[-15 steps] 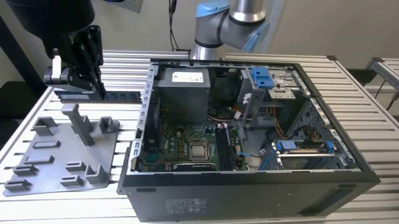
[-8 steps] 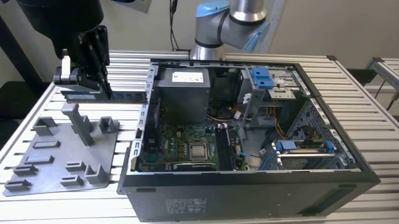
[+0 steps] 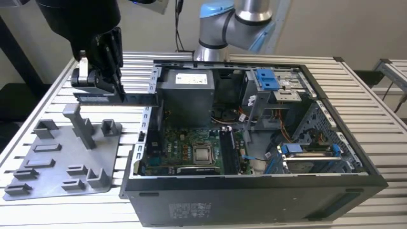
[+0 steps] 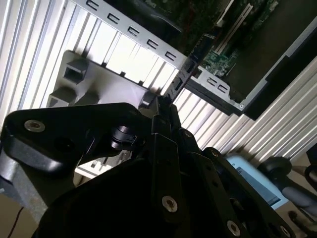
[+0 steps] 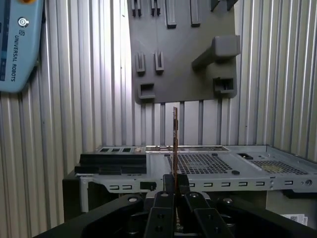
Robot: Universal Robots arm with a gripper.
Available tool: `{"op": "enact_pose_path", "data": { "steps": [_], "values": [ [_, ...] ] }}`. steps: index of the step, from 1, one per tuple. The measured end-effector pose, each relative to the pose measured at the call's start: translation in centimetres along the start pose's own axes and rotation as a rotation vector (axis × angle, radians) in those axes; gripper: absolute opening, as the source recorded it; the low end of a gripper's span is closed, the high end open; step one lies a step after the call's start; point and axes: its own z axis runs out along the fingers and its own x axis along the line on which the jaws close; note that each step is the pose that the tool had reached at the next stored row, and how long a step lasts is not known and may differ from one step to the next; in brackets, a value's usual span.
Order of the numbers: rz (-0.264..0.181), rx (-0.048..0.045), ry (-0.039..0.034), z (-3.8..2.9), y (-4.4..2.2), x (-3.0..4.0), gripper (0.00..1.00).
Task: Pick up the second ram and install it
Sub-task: 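Pick up the second ram and move it above second insertion slot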
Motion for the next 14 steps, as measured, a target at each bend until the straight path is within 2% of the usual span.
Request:
{"op": "enact_pose_path", "data": {
  "steps": [14],
  "values": [
    [0.000, 0.0000, 0.0000, 0.12, -2.85, -0.04, 0.14]
  ]
}}
